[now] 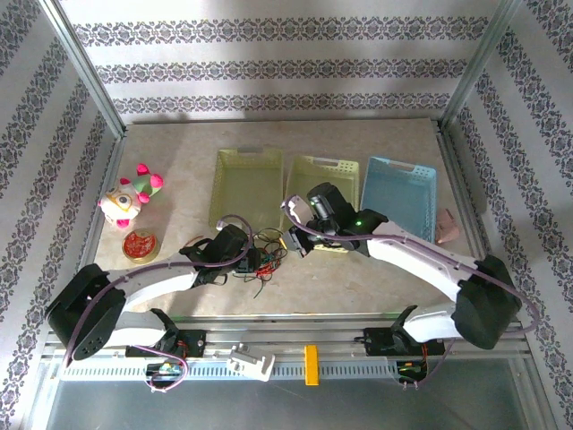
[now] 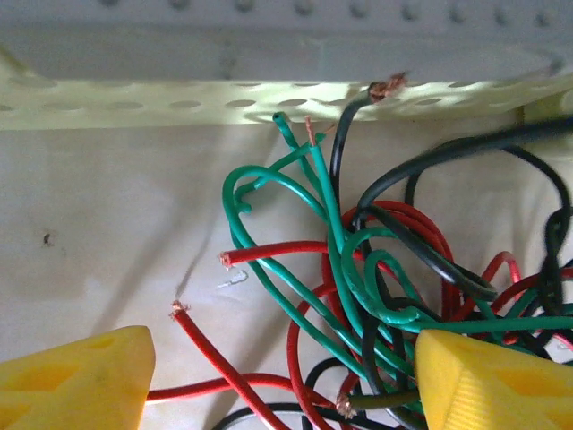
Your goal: Untangle the cables
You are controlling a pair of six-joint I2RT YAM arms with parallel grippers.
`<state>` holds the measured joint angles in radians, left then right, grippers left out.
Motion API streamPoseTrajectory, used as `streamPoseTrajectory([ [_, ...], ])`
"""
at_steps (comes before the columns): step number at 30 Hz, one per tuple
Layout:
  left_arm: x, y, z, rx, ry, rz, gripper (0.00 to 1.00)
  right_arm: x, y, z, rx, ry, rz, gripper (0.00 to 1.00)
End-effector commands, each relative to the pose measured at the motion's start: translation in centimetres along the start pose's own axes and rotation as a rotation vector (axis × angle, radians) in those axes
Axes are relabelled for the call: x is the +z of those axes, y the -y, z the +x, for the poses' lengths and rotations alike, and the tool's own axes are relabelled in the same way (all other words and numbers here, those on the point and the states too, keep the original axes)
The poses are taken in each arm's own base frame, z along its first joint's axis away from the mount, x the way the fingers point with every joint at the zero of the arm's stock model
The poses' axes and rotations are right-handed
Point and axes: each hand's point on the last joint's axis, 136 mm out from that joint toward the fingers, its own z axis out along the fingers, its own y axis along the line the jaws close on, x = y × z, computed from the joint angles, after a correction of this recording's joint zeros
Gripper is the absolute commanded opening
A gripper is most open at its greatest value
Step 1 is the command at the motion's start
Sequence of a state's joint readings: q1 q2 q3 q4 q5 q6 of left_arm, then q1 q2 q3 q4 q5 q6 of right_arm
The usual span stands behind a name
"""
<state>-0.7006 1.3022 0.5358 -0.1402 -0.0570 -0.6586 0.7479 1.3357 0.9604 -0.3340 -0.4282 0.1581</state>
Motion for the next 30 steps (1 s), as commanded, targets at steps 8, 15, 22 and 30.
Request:
streamPoseTrajectory([
  [8, 1.7, -0.4, 0.2, 0.037, -0.011, -0.061, 0.33, -7.7, -0.9, -7.3, -0.073, 0.297, 0.125, 0.0],
  [15, 2.2, -0.6, 0.5, 0.041, -0.023, -0.073, 0.07, -14.8, -1.5, -11.7, -0.102, 0.555, 0.206, 0.0],
  [22, 2.0, -1.0, 0.7, 0.042, -0.023, -0.085, 0.0, -22.5, 0.5, -14.1, -0.031, 0.842, 0.356, 0.0],
  [30, 1.8, -1.5, 0.9, 0.036, -0.016, -0.097, 0.0, -29.6, 6.1, -12.9, 0.201, 1.125, 0.545, 0.0],
])
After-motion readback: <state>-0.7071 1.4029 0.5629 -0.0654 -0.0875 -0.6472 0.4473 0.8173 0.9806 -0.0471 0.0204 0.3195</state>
